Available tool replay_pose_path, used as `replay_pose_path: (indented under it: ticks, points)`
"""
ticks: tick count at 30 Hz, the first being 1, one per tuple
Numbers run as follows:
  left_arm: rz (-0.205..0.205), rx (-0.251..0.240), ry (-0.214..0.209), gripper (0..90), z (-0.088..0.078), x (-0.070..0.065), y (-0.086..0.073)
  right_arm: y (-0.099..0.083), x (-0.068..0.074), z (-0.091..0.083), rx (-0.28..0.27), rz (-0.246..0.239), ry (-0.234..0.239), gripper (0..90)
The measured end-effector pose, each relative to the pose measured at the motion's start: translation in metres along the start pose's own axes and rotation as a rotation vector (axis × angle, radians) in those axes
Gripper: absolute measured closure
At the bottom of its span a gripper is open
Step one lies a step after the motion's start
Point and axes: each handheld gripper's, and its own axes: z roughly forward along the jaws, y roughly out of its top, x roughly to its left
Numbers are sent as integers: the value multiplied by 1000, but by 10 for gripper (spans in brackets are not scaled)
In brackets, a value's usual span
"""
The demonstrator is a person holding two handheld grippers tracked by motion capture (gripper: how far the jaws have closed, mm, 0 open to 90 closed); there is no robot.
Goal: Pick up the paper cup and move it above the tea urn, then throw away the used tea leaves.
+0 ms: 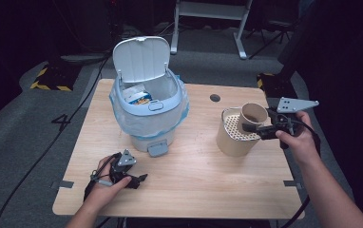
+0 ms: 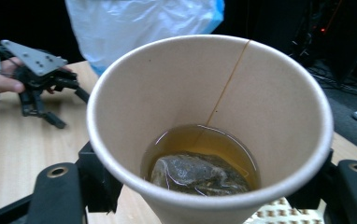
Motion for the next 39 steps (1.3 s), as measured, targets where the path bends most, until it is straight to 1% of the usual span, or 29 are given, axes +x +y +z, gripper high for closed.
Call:
replay_pose_path:
  ticks: [3,6,7,8,12,16,21,23,27,30,31,32,33,37,39]
  points:
    - [0,0,0,133,0,0,0,3,-9,1,3,-15,-25,287]
    - [0,1,2,133,0,0,0,5,-17,1,4,-20,-42,287]
    - [1,1,4,133,0,0,0,7,-23,1,-1,-21,-52,288]
    - [1,1,4,133,0,0,0,7,-23,1,-1,-21,-52,288]
    - [1,1,6,134,0,0,0,7,-35,2,2,-20,-61,288]
    - [-1,1,3,134,0,0,0,5,-49,5,2,-9,-60,289]
    - [-1,0,2,134,0,0,0,0,-63,10,18,-3,-89,289]
    - [0,1,2,134,0,0,0,-3,-68,12,28,5,-99,288]
    - [-1,0,2,133,0,0,0,-7,-73,13,41,1,-120,288]
    - [0,0,2,134,0,0,0,-8,-73,14,60,-36,-146,288]
    - [0,1,2,134,0,0,0,-8,-72,14,74,-58,-162,288]
    - [0,1,2,134,0,0,0,-9,-70,14,105,-94,-183,289]
    - [0,1,2,133,0,0,0,-9,-70,14,105,-94,-183,289]
    - [0,1,4,133,0,0,0,-11,-70,12,121,-124,-207,289]
    - [0,1,4,134,0,0,0,-11,-68,10,129,-160,-233,289]
